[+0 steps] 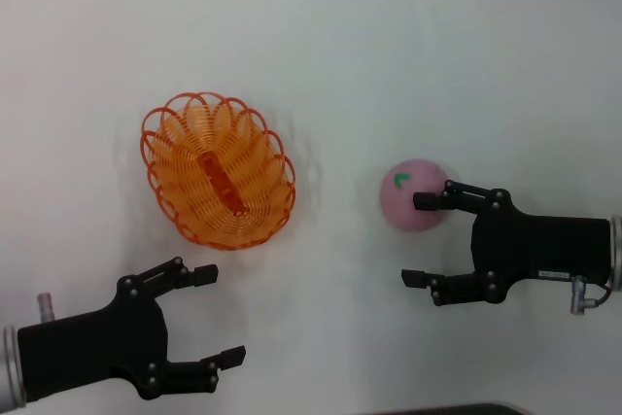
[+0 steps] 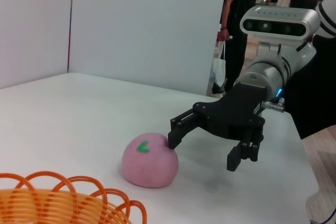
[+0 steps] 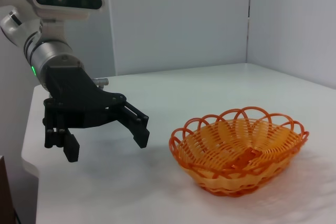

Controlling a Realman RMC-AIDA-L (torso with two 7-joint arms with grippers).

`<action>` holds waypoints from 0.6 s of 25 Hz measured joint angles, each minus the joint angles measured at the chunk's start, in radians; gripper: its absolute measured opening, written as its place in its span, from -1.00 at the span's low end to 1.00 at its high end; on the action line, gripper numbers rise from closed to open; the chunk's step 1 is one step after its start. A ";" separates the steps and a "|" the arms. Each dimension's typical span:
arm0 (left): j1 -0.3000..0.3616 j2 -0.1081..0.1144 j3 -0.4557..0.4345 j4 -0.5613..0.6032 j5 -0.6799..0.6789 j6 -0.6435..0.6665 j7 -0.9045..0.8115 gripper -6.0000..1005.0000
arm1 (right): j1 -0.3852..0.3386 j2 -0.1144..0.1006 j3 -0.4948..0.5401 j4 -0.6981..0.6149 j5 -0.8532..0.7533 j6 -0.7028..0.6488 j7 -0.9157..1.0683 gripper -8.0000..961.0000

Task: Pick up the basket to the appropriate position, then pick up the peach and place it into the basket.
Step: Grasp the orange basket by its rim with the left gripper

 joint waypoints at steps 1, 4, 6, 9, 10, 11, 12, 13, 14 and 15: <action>0.000 0.000 0.000 0.000 0.000 0.000 0.000 0.86 | 0.000 0.000 0.000 0.000 0.000 0.000 0.000 0.96; -0.001 0.000 0.000 0.000 0.000 0.001 0.000 0.86 | 0.000 0.000 0.000 0.000 0.000 0.000 0.000 0.96; -0.001 0.000 0.000 0.000 0.000 0.001 0.000 0.85 | 0.000 0.000 0.000 0.000 0.000 0.000 0.000 0.96; -0.001 0.000 0.000 0.000 0.000 0.002 -0.001 0.84 | 0.000 0.000 0.000 0.000 0.000 0.000 0.000 0.96; -0.001 0.000 0.000 0.000 0.000 0.003 -0.002 0.84 | 0.000 0.000 0.000 0.000 0.000 0.000 0.000 0.96; -0.001 0.000 0.000 0.000 0.000 0.004 -0.004 0.84 | 0.000 0.000 0.000 0.000 0.000 0.000 0.000 0.96; -0.001 0.000 -0.001 0.000 0.000 0.005 -0.008 0.84 | 0.000 0.000 0.001 0.000 0.000 0.000 0.000 0.96; -0.002 0.000 -0.003 0.000 0.000 0.008 -0.018 0.83 | 0.000 0.000 0.001 0.000 0.000 0.000 0.000 0.96; -0.006 0.001 -0.011 0.002 -0.007 0.015 -0.068 0.83 | 0.001 0.000 0.001 0.000 0.000 0.000 0.000 0.96; -0.009 0.002 -0.014 0.004 -0.009 0.017 -0.092 0.83 | 0.001 0.000 0.002 0.000 0.000 0.000 0.000 0.96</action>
